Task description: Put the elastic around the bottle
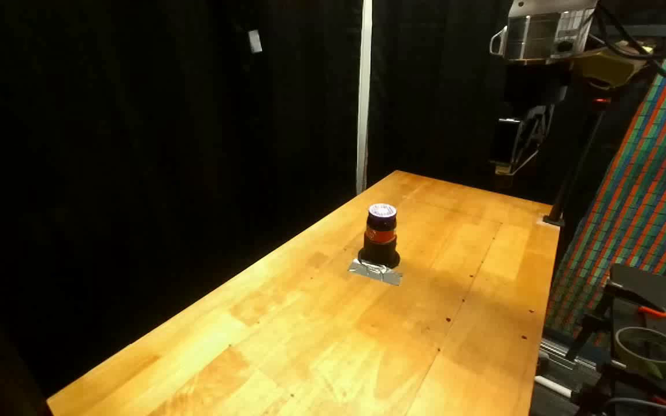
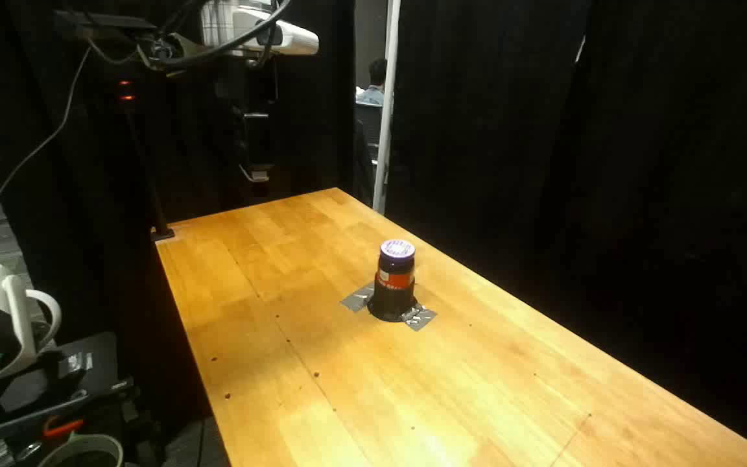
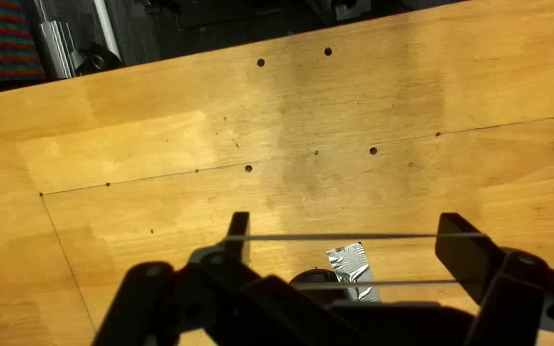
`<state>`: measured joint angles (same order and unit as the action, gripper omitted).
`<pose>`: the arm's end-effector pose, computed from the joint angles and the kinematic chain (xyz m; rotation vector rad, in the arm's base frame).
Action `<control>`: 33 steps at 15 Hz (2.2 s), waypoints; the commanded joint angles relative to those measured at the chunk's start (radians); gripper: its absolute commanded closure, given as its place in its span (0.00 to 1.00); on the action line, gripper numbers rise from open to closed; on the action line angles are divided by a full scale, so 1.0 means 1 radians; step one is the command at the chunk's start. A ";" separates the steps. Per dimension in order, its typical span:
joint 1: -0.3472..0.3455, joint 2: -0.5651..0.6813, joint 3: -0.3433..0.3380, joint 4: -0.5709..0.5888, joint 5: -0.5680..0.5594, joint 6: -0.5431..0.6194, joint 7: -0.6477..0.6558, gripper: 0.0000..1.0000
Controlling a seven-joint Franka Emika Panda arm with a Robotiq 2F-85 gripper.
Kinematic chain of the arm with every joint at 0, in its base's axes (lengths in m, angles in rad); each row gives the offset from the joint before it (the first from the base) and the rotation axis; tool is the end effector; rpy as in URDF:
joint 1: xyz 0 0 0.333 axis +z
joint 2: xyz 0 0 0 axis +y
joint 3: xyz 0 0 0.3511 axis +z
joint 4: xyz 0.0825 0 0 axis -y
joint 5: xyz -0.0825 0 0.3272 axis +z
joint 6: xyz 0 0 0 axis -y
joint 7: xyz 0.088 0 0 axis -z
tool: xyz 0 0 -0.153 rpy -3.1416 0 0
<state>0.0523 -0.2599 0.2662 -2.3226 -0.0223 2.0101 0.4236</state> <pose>0.3771 0.1268 0.4507 3.0333 -0.1603 -0.0398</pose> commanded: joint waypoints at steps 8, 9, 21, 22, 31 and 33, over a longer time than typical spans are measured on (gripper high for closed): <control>0.011 0.168 -0.093 0.141 0.015 0.004 -0.231 0.00; 0.009 0.222 -0.112 0.189 0.019 0.001 -0.300 0.00; 0.013 0.843 -0.167 0.840 0.120 -0.144 -0.506 0.00; 0.020 0.886 -0.171 0.891 0.108 -0.143 -0.493 0.00; 0.068 1.193 -0.211 1.325 0.025 -0.291 -0.408 0.00; 0.079 1.248 -0.223 1.414 0.003 -0.343 -0.395 0.00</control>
<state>0.1055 0.8743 0.0691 -1.1008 0.0099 1.7621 -0.0006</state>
